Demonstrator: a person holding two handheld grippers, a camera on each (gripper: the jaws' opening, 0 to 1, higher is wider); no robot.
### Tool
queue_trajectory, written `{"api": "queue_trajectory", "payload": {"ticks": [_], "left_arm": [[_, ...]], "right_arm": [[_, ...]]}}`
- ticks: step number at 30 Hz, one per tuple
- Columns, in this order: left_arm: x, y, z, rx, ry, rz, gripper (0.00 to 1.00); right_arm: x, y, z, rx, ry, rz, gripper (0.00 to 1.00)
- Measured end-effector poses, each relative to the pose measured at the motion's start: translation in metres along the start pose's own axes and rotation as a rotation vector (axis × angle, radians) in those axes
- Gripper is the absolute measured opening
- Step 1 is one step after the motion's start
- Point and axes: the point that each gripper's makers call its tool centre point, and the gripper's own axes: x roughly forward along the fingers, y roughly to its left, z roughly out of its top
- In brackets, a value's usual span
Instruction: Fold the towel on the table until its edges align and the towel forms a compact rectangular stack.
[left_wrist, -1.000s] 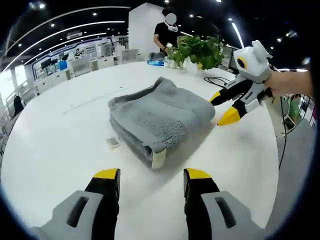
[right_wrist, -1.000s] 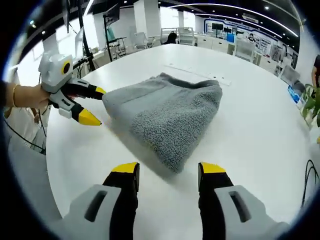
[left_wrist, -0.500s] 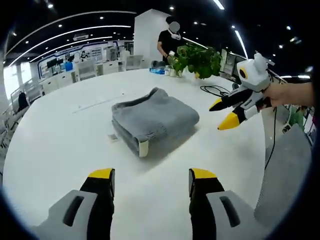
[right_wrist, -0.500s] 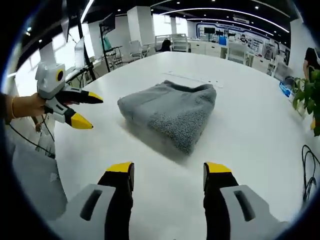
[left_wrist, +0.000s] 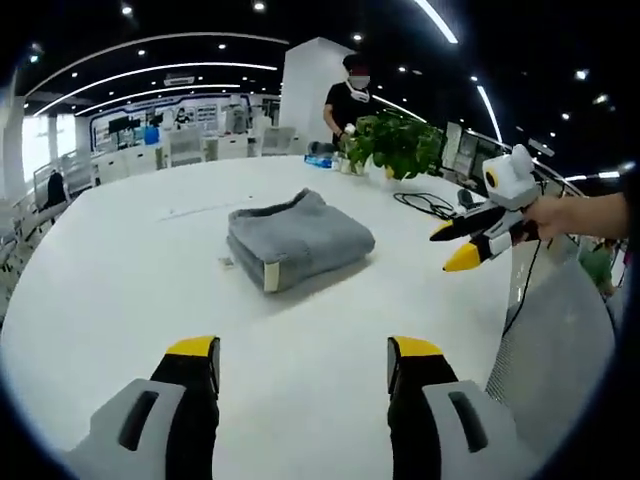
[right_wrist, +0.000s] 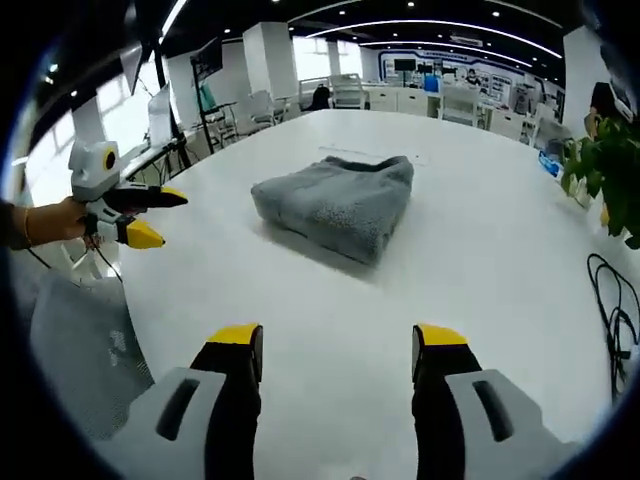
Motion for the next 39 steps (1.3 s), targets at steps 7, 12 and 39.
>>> {"api": "queue_trajectory", "payload": {"ticks": [7,12,39], "left_arm": [[-0.010,-0.009,-0.017,-0.029,0.003,0.008,0.71],[-0.014,-0.014,-0.029,-0.037,0.024,0.004,0.73],[-0.026,-0.018,-0.027,-0.056,0.005,0.031,0.73]], "right_arm": [[-0.012,0.006,-0.016,0.033,0.002,-0.007,0.61],[-0.017,0.010,-0.018,0.045,-0.009,-0.004,0.61],[-0.027,0.018,-0.034,0.057,-0.010,0.006,0.61]]}}
